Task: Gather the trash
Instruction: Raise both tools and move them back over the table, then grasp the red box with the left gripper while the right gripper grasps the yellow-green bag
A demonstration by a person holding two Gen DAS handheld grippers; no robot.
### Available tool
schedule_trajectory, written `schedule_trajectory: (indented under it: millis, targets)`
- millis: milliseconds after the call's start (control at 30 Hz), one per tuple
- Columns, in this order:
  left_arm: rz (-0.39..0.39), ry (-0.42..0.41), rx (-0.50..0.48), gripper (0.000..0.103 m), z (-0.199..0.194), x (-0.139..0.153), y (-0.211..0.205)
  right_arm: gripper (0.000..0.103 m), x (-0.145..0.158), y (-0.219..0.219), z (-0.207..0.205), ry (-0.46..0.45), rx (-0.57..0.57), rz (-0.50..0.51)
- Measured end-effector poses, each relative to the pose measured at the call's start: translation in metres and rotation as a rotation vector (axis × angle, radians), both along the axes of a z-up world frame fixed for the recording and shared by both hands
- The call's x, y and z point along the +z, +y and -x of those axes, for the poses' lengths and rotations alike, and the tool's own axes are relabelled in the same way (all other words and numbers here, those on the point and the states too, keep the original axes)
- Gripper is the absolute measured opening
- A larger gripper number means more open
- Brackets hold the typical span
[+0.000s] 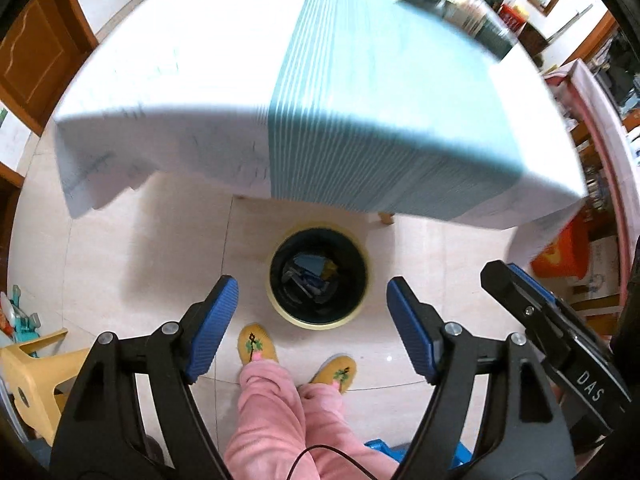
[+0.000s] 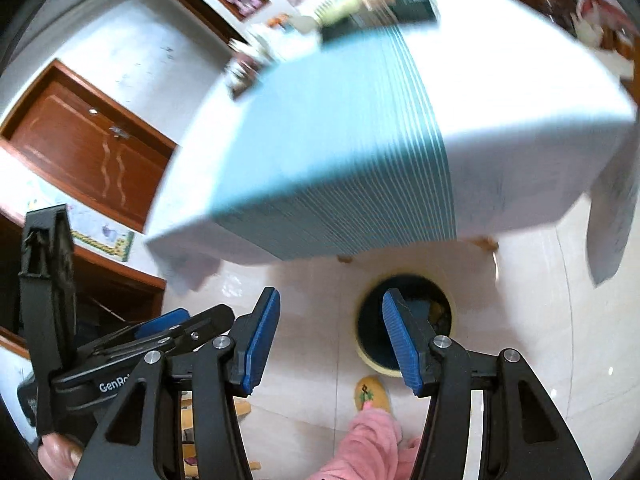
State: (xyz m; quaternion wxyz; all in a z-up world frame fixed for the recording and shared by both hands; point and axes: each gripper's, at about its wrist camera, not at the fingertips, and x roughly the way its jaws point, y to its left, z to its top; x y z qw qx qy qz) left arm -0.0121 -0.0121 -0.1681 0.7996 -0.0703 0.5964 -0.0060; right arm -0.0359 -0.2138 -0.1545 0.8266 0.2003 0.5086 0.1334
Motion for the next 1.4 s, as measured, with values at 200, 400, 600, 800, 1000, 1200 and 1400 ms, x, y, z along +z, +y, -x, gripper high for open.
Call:
schedule_trajectory:
  millis: [200, 400, 600, 800, 1000, 1200, 1400]
  targets:
    - [-0.020, -0.108, -0.019, 0.075, -0.006, 0.087, -0.005, 0.054, 0.083, -0.013, -0.005, -0.142, 0.017, 0.010]
    - [-0.033, -0.226, 0.011, 0.075, -0.027, 0.163, 0.001, 0.057, 0.140, -0.033, -0.034, -0.233, 0.013, 0.005]
    - [-0.056, -0.273, 0.045, 0.080, -0.064, 0.200, 0.008, 0.057, 0.183, -0.044, -0.084, -0.282, -0.002, 0.019]
    - [-0.055, -0.281, 0.067, 0.084, -0.110, 0.210, 0.033, 0.058, 0.197, -0.042, -0.142, -0.298, -0.027, 0.043]
    - [-0.044, -0.266, 0.052, 0.085, -0.176, 0.195, 0.066, 0.059, 0.168, -0.034, -0.221, -0.236, -0.064, 0.095]
    - [-0.006, -0.161, 0.023, 0.085, -0.265, 0.152, 0.094, 0.059, 0.109, -0.036, -0.308, -0.132, -0.154, 0.114]
    - [0.038, -0.070, 0.034, 0.085, -0.341, 0.092, 0.110, 0.058, 0.067, -0.037, -0.373, -0.078, -0.177, 0.137]
